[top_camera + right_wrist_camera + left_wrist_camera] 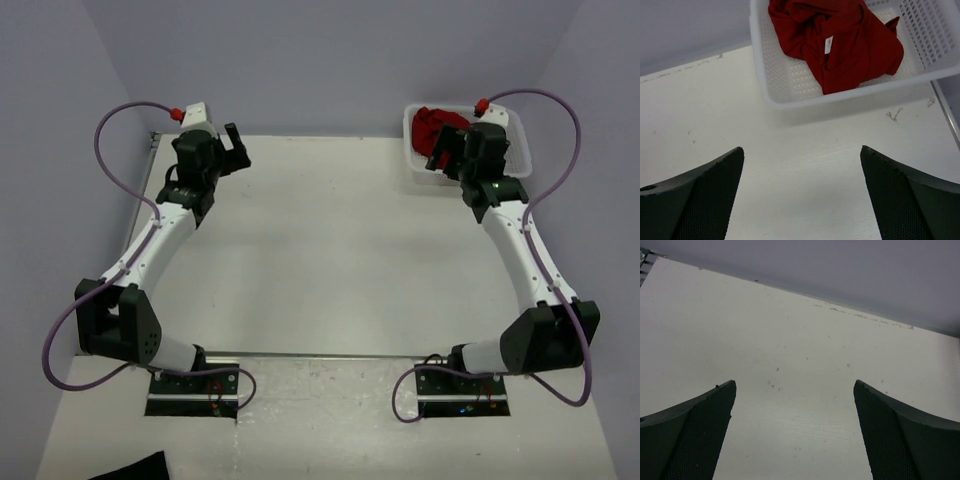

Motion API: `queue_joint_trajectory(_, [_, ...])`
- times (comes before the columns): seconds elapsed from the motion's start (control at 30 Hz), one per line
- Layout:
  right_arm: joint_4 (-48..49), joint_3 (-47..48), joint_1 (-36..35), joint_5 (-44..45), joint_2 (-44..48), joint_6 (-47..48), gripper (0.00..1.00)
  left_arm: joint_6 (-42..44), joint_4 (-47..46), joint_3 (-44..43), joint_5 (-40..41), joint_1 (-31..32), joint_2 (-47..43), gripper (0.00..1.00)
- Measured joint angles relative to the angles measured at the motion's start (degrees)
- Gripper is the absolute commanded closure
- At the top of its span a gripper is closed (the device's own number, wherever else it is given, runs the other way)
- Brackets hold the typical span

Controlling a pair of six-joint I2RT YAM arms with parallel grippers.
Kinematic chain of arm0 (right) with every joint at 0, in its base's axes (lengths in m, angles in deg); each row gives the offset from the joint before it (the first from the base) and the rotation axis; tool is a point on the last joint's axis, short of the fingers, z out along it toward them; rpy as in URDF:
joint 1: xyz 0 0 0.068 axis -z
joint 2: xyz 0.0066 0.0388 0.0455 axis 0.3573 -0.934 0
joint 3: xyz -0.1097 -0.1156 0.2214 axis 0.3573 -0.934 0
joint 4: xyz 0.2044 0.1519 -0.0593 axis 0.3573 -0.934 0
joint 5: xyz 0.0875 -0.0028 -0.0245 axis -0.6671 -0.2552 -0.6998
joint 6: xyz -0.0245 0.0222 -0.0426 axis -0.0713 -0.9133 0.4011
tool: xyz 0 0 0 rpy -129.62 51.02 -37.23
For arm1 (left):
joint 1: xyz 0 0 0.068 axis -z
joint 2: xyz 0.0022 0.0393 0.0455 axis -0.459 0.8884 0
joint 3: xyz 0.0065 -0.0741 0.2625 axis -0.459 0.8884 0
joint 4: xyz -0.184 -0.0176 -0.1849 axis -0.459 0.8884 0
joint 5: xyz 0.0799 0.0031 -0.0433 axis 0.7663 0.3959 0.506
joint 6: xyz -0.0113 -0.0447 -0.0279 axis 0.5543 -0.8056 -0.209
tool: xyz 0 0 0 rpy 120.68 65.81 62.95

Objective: Fold and stack the t-shirts
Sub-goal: Grab crumpled tshirt from bin with the right arm

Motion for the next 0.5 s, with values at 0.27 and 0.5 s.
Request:
queue_joint_trajectory(0.27, [-4.44, 14.45, 3.48, 2.62, -18.01, 1.44, 0.14, -1.97, 1.29, -0.59, 0.2, 0.0, 0.92, 0.0])
queue_joint_trajectory(0.5, [-5.99, 24.37, 7.08, 1.44, -32.85, 1.62, 0.25, -4.72, -0.26, 4.74, -1.29, 0.0, -0.7, 0.0])
